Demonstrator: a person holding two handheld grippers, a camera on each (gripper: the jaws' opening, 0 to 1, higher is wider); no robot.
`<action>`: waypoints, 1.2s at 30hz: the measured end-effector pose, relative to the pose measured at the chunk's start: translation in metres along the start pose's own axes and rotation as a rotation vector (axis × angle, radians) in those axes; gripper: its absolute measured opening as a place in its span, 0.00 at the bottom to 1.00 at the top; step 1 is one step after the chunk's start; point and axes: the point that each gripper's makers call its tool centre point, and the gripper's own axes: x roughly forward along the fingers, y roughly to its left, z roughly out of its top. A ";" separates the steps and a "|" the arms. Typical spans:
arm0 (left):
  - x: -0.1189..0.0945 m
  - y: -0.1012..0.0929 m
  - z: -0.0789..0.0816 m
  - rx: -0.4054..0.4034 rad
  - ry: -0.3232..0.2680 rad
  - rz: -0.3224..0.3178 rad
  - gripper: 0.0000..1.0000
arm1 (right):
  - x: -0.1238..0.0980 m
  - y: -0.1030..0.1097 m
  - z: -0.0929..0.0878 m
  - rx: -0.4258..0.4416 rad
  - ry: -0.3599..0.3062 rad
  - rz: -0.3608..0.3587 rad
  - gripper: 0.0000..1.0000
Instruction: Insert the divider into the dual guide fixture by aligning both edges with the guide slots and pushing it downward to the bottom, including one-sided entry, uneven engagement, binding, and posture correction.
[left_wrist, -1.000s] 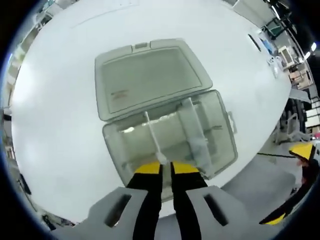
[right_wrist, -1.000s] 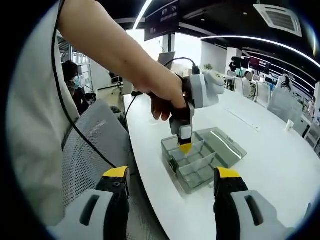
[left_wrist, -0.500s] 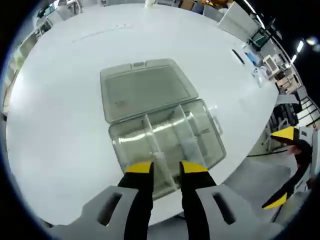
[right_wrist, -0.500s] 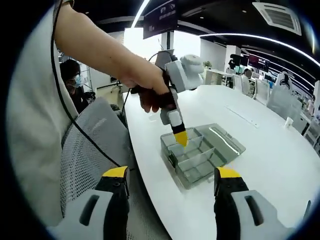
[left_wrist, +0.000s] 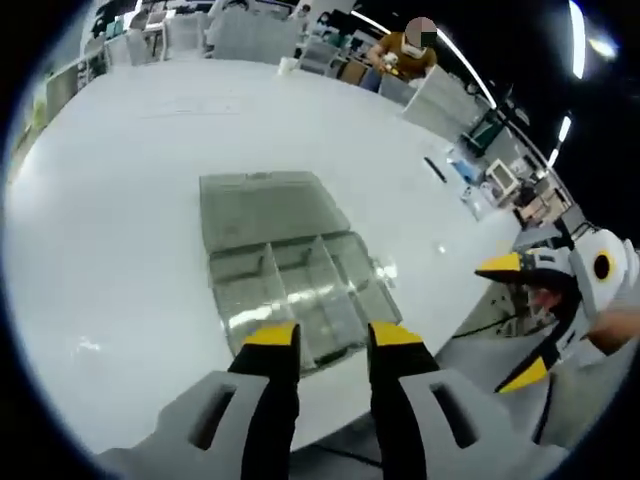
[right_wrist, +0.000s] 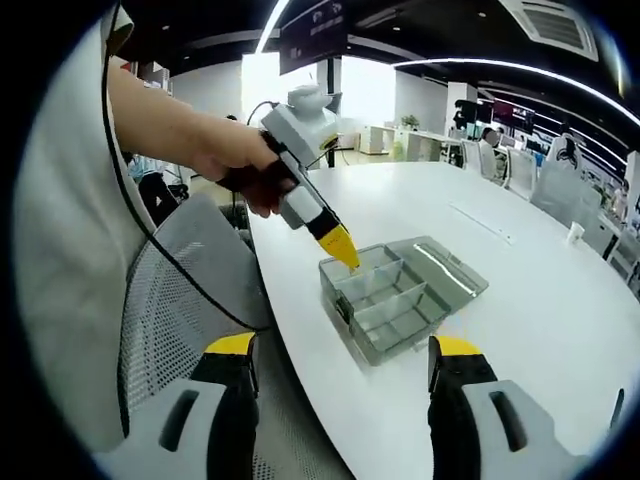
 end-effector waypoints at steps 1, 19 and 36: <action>-0.003 0.000 -0.001 -0.003 -0.012 0.000 0.25 | -0.001 0.000 -0.001 0.006 0.000 -0.001 0.66; -0.044 -0.019 -0.014 0.051 -0.211 -0.097 0.31 | -0.008 -0.004 -0.009 0.056 0.008 -0.029 0.66; -0.050 -0.034 -0.010 0.119 -0.258 -0.150 0.45 | -0.020 -0.020 -0.007 0.074 0.011 -0.060 0.66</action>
